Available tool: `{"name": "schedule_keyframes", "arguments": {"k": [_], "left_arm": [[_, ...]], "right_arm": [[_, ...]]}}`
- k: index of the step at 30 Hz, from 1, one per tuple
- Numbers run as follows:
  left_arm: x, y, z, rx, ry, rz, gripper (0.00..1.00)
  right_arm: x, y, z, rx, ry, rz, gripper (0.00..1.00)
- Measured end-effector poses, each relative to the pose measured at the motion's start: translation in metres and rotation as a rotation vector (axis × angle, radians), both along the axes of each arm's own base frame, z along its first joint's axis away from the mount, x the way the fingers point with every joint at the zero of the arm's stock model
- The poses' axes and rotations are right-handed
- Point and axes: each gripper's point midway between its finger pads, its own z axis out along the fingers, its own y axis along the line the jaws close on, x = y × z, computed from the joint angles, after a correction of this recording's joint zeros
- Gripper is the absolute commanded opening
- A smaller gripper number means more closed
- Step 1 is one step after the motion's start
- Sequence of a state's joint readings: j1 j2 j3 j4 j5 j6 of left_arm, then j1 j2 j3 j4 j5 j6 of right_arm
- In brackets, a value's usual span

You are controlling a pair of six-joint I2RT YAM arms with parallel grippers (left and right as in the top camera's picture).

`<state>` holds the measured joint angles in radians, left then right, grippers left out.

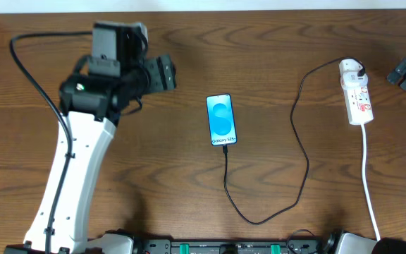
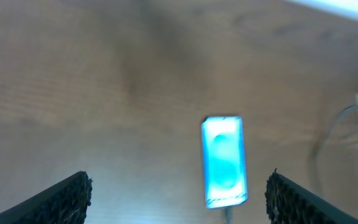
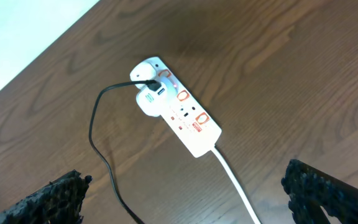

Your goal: Plug charger to phone and switch on socket

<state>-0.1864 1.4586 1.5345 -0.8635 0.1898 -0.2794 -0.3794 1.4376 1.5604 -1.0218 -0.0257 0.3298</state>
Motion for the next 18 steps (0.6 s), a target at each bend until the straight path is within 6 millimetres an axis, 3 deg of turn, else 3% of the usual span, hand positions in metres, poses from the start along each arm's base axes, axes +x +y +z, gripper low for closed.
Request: {"name": "schedule_keyframes", "arguments": {"k": [1,9,13,18], "left_arm": [[-0.01,0.005,-0.019,0.042,0.043,0.015,0.89],[-0.059,0.016,-0.1,0.151,0.134,0.022,0.89],[-0.081,0.028,-0.105,0.15,0.018,0.051,0.89],[-0.101,0.045,-0.092,0.169,-0.138,0.099,0.89]], "right_arm": [[0.0,0.0,0.0,0.0,0.0,-0.001,0.99],[0.0,0.0,0.0,0.0,0.0,-0.001,0.99],[0.0,0.0,0.0,0.0,0.0,0.0,0.99],[0.0,0.0,0.0,0.0,0.001,-0.001,0.99]]}}
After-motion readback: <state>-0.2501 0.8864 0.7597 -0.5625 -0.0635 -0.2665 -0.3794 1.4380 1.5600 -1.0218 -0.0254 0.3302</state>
